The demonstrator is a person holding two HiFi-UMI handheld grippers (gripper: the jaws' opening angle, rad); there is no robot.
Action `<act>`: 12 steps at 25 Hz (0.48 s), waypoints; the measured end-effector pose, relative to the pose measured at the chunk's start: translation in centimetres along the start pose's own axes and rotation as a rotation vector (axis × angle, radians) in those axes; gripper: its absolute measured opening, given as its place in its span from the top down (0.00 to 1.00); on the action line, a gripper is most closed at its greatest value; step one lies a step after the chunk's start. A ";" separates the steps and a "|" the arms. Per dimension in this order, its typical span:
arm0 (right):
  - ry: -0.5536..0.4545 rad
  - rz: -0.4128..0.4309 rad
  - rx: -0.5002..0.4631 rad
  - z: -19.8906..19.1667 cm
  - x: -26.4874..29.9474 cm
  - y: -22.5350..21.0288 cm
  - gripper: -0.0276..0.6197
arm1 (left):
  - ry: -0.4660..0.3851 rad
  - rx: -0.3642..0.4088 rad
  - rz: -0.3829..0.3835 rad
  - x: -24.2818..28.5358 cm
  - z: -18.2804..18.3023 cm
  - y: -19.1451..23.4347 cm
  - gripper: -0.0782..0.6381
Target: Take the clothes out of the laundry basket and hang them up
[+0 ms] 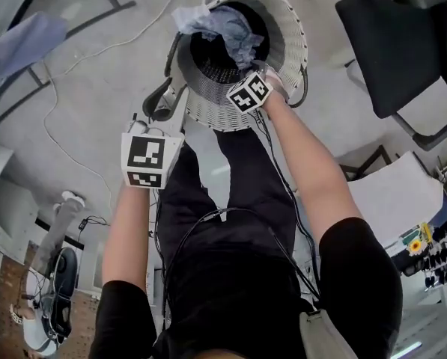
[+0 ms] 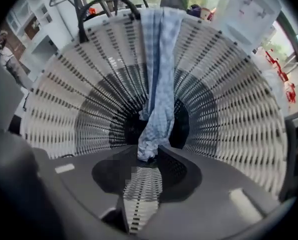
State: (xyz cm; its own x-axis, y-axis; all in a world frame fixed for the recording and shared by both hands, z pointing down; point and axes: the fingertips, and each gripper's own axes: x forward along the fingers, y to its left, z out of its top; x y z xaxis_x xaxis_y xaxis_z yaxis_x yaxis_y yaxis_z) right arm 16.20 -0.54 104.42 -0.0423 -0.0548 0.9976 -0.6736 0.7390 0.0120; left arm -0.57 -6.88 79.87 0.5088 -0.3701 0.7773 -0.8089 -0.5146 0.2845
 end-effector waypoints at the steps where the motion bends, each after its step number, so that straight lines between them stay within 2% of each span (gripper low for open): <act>1: 0.018 -0.022 0.036 -0.4 1.8 -0.2 0.74 | 0.010 -0.004 0.003 0.5 -0.7 0.3 0.71; 6: 0.071 -0.079 0.248 -2.1 9.1 -1.1 0.73 | 0.020 -0.031 0.018 1.9 -2.7 1.2 0.71; 12: 0.127 -0.105 0.441 -3.9 15.5 -1.5 0.72 | 0.011 -0.063 0.041 3.4 -5.1 2.5 0.71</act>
State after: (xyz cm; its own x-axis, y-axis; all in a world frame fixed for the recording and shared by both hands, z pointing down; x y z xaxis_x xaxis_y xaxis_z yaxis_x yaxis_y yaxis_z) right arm 19.39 0.13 120.09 0.1147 -0.0111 0.9933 -0.9198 0.3766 0.1104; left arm -2.40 -5.44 86.11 0.4723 -0.3814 0.7946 -0.8458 -0.4498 0.2869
